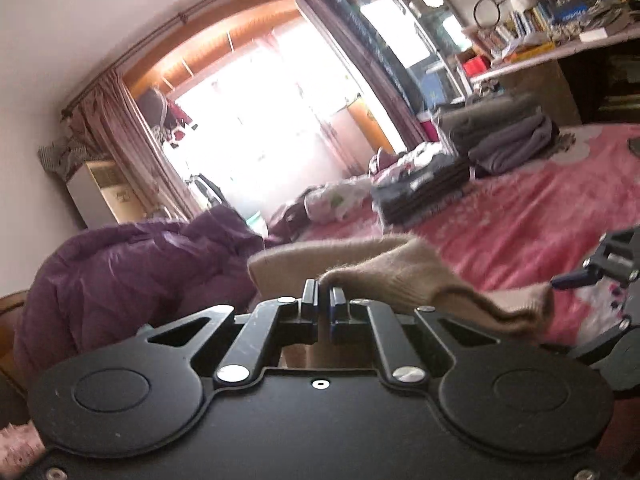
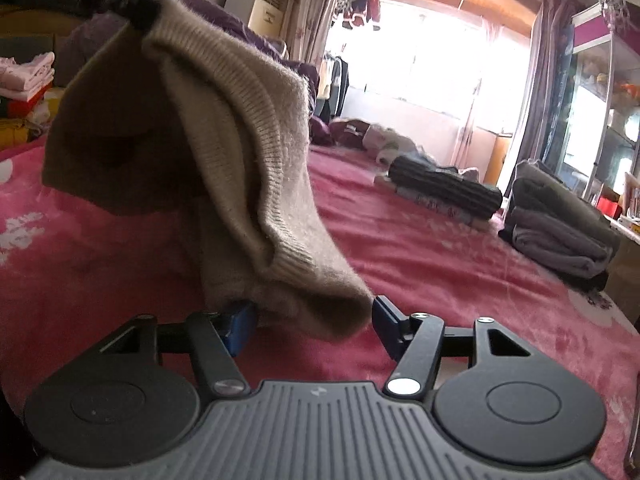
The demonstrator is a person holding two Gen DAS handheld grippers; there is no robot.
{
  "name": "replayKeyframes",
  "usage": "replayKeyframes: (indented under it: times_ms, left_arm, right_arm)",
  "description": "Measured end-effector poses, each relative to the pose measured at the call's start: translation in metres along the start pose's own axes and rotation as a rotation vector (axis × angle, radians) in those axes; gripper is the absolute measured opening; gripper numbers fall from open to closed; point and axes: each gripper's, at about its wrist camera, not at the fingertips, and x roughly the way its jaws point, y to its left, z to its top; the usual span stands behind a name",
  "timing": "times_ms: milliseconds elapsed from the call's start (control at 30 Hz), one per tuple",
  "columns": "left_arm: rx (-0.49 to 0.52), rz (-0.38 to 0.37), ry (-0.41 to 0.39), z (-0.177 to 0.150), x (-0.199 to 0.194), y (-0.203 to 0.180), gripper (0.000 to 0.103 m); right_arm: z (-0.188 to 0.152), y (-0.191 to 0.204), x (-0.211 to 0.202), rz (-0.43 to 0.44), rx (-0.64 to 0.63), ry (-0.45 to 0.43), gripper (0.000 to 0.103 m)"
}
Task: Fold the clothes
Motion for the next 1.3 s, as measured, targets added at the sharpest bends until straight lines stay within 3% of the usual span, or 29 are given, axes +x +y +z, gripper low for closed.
replayKeyframes:
  times_ms: [133,333,400,633,700,767,867,967,1100,1300]
  left_arm:
    - [0.001,0.006,-0.036,0.009,-0.01,0.007,0.004]
    - [-0.015,0.038,-0.061,0.014,-0.023,0.024,0.004]
    - [-0.018,0.045,-0.067,0.015,-0.027,0.029,0.004]
    - [-0.037,0.064,-0.097,0.018,-0.045,0.044,0.004]
    - [-0.038,0.071,-0.108,0.019,-0.05,0.047,0.004]
    - [-0.041,0.078,-0.117,0.021,-0.053,0.051,0.004]
    - [-0.047,0.081,-0.118,0.019,-0.056,0.056,0.004]
    - [-0.06,0.083,-0.116,0.018,-0.057,0.062,0.004]
    - [-0.064,0.104,-0.141,0.027,-0.058,0.078,0.004]
    - [-0.038,0.151,-0.203,0.055,-0.056,0.11,0.004]
  right_arm:
    - [0.007,-0.002,-0.003,-0.004,0.031,-0.04,0.063]
    - [0.025,0.002,-0.028,0.074,0.044,-0.132,0.065]
    - [0.029,0.007,-0.037,0.095,0.032,-0.16,0.074]
    - [0.041,0.018,-0.035,0.065,0.018,-0.149,0.075]
    - [0.048,0.016,-0.038,0.072,0.05,-0.152,0.061]
    - [0.054,0.012,-0.036,0.089,0.076,-0.141,0.054]
    - [0.06,0.01,-0.031,0.113,0.076,-0.115,0.026]
    - [0.063,0.007,-0.033,0.138,0.099,-0.109,0.013]
    - [0.081,-0.008,-0.047,0.149,0.129,-0.153,0.01]
    - [0.134,-0.033,-0.066,0.15,0.094,-0.252,0.009]
